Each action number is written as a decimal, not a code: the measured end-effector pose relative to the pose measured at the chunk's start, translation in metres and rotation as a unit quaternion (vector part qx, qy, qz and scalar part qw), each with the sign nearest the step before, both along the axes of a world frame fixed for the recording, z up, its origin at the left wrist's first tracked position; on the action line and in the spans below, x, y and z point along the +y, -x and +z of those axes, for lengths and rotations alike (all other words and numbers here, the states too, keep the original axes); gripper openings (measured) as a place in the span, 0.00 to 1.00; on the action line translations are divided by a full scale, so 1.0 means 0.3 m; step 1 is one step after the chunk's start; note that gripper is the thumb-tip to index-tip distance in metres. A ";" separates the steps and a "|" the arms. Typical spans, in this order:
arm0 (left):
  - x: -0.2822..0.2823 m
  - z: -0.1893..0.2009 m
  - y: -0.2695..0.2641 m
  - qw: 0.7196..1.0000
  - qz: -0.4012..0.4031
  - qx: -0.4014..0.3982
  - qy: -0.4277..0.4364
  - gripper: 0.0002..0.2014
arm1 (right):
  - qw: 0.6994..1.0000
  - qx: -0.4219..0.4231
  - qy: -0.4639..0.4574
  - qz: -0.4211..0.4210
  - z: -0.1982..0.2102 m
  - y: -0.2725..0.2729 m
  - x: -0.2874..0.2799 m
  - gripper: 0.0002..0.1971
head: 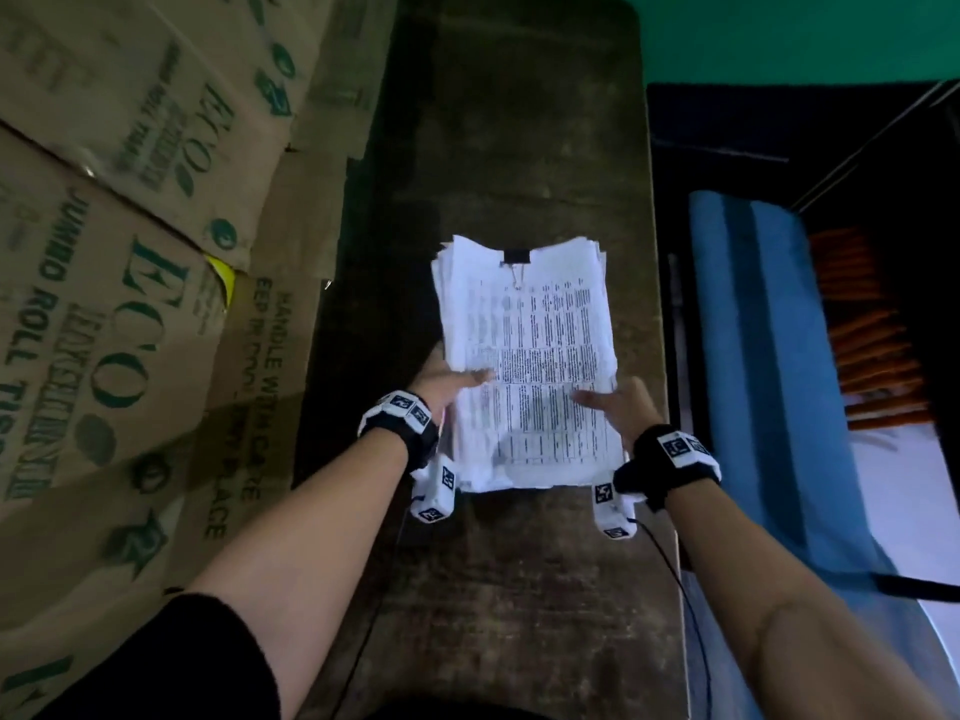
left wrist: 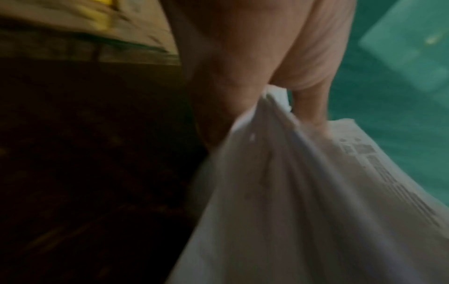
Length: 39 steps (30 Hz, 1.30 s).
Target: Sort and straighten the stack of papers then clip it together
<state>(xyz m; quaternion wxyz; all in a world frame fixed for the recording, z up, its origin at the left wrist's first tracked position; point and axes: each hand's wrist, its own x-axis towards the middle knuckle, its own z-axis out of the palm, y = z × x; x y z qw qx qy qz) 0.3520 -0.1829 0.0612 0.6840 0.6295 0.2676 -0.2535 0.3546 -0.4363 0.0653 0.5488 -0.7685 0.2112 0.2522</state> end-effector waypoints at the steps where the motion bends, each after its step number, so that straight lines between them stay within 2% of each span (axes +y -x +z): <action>1: -0.031 -0.005 -0.034 0.999 -0.025 -0.011 -0.025 0.43 | 1.000 -0.005 0.027 0.000 -0.020 -0.030 -0.013 0.21; 4: -0.104 -0.039 -0.116 0.988 -0.105 -0.036 -0.111 0.45 | 0.994 -0.019 0.110 0.005 -0.050 -0.098 -0.042 0.34; 6: -0.135 -0.041 -0.155 0.973 -0.150 -0.041 -0.172 0.48 | 0.987 -0.051 0.154 0.017 -0.046 -0.132 -0.046 0.39; 8: -0.168 -0.033 -0.172 0.942 -0.185 -0.061 -0.273 0.50 | 0.955 -0.059 0.278 0.085 -0.037 -0.159 -0.043 0.46; 9: -0.189 -0.021 -0.165 0.914 -0.211 -0.074 -0.339 0.50 | 0.919 -0.053 0.363 0.143 -0.025 -0.165 -0.038 0.48; 11: -0.227 -0.023 -0.147 0.864 -0.258 -0.090 -0.423 0.45 | 0.851 -0.077 0.449 0.261 -0.025 -0.167 -0.030 0.43; 13: -0.259 -0.050 -0.142 0.842 -0.272 -0.074 -0.461 0.41 | 0.821 -0.085 0.451 0.340 -0.051 -0.172 -0.034 0.39; 15: -0.288 -0.072 -0.167 0.822 -0.271 -0.075 -0.496 0.39 | 0.804 -0.079 0.458 0.370 -0.078 -0.204 -0.046 0.38; 18: -0.319 -0.090 -0.246 0.789 -0.269 -0.106 -0.542 0.38 | 0.784 -0.091 0.491 0.370 -0.087 -0.299 -0.071 0.38; 20: -0.344 -0.090 -0.310 0.774 -0.270 -0.134 -0.557 0.37 | 0.783 -0.094 0.497 0.362 -0.089 -0.368 -0.095 0.38; 27: -0.381 -0.097 -0.453 0.792 -0.306 -0.109 -0.517 0.38 | 0.820 -0.088 0.456 0.335 -0.108 -0.502 -0.133 0.38; 33: -0.374 -0.068 -0.473 0.812 -0.318 -0.087 -0.482 0.37 | 0.830 -0.084 0.442 0.330 -0.101 -0.518 -0.132 0.38; 37: -0.369 -0.073 -0.477 0.807 -0.341 -0.067 -0.478 0.41 | 0.826 -0.076 0.449 0.332 -0.110 -0.517 -0.130 0.38; 39: -0.368 -0.072 -0.472 0.813 -0.339 -0.068 -0.469 0.43 | 0.828 -0.073 0.448 0.328 -0.104 -0.515 -0.127 0.38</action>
